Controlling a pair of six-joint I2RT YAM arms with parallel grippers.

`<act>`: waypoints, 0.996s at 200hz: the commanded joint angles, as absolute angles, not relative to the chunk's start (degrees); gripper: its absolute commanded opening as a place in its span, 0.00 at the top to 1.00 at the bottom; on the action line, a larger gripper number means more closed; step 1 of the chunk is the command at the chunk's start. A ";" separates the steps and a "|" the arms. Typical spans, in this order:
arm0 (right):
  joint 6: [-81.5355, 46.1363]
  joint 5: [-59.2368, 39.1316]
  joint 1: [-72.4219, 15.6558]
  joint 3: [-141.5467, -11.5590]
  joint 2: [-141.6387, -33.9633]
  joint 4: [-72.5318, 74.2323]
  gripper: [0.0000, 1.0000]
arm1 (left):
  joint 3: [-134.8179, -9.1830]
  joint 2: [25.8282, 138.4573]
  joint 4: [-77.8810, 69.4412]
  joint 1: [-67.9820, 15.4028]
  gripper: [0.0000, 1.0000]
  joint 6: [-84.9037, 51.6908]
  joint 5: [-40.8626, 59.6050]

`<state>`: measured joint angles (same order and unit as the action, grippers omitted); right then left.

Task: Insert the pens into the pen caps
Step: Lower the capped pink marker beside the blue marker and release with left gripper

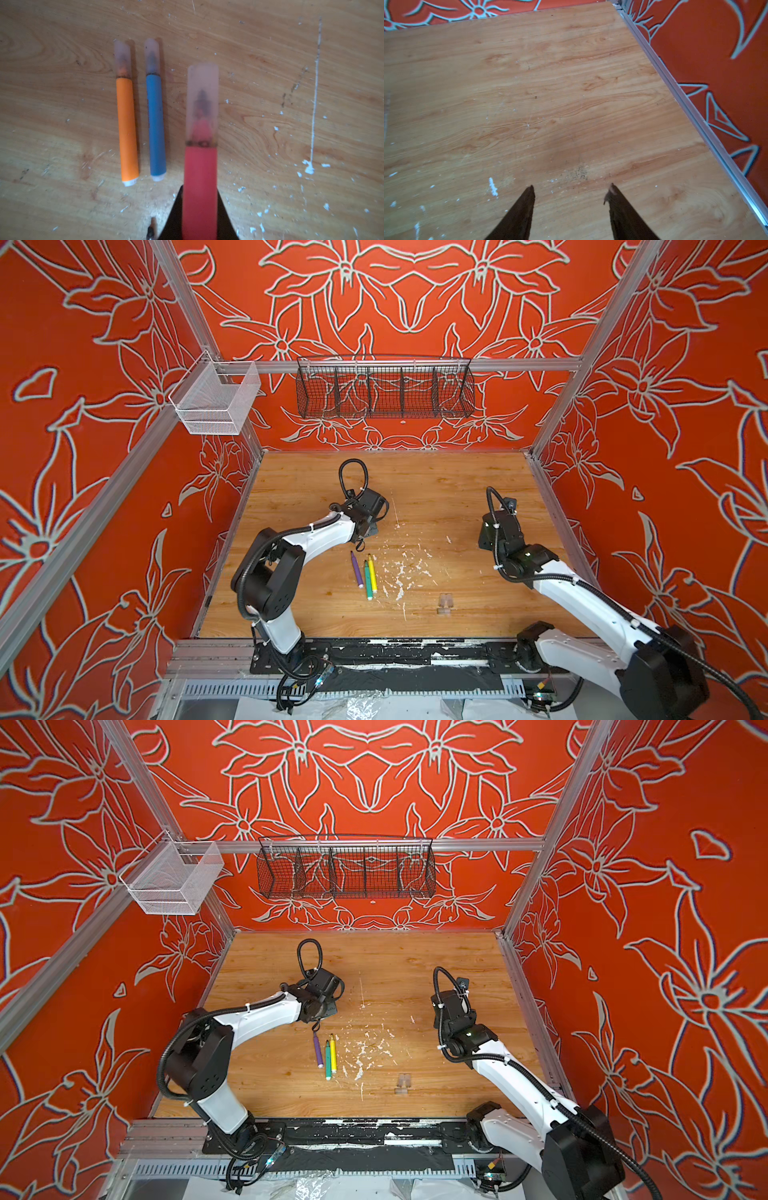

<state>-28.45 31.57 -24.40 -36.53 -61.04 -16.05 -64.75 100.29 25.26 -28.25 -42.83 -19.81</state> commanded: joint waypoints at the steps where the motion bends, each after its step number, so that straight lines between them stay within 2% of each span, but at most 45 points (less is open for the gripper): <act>1: -28.48 37.79 -24.01 -34.48 -62.70 -11.07 0.42 | -67.72 103.57 28.77 -26.66 1.00 -43.20 -21.64; 43: -29.83 38.59 -23.95 -35.13 -64.80 -12.00 0.43 | -72.14 107.37 31.35 -26.37 1.00 -42.27 -22.60; 150: -30.08 37.71 -23.86 -34.74 -64.52 -12.14 0.41 | -74.48 113.55 31.66 -25.66 0.95 -41.83 -22.28; 199: -30.06 37.62 -23.89 -34.74 -64.73 -12.15 0.41 | -75.00 112.33 32.75 -25.66 0.81 -41.58 -23.13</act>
<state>-29.19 36.21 -24.14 -35.07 -64.60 -12.16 -73.63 112.38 30.13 -26.06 -41.60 -21.45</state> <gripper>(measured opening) 0.591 0.167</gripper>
